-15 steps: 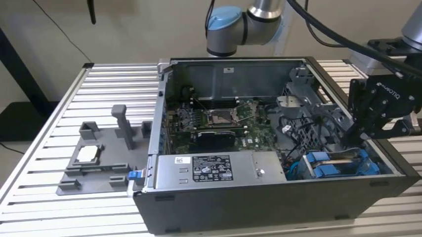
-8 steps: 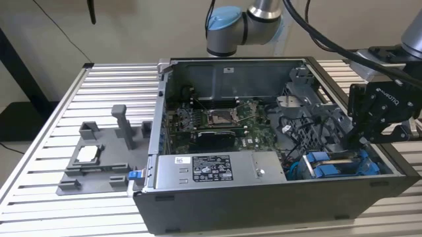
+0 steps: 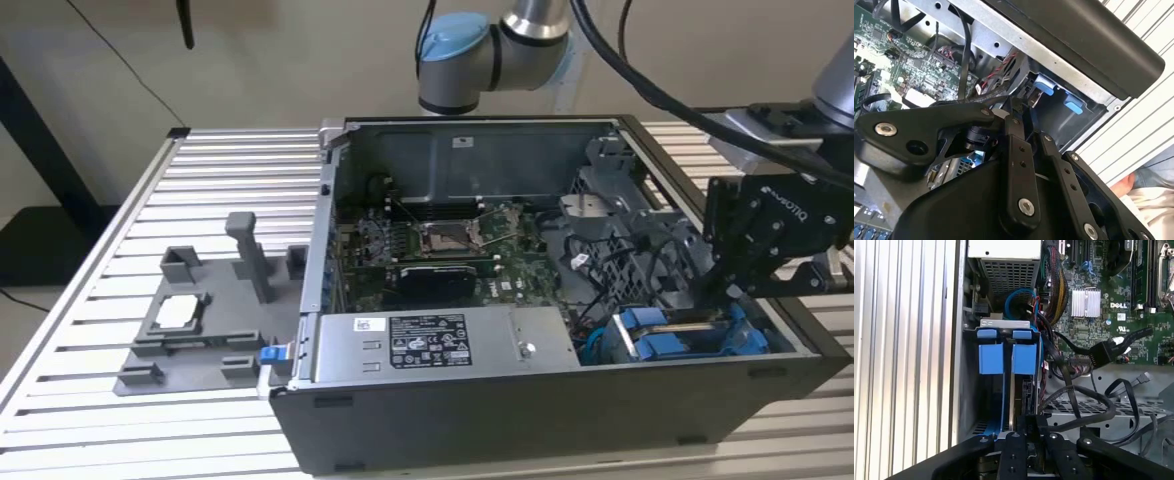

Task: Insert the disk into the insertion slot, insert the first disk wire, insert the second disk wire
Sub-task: 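Insert the first disk wire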

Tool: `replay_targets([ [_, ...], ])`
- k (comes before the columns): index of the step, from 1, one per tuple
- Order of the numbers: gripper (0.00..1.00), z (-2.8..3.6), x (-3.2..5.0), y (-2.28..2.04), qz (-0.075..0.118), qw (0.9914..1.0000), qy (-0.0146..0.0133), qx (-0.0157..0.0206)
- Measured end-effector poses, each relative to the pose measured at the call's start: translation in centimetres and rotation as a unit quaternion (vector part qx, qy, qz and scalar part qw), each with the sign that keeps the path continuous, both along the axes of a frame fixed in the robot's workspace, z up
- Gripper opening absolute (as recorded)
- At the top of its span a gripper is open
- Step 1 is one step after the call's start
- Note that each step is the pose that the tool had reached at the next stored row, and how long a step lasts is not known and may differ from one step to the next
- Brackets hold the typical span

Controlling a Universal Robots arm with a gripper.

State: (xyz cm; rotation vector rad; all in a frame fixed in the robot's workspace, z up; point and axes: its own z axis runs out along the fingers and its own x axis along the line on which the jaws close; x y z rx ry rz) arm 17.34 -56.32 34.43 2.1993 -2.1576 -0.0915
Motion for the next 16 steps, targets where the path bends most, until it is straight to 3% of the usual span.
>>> replay_targets([
  [16,0.19,-0.66,0.21,0.0,-0.01,0.99995,0.0,0.0007],
])
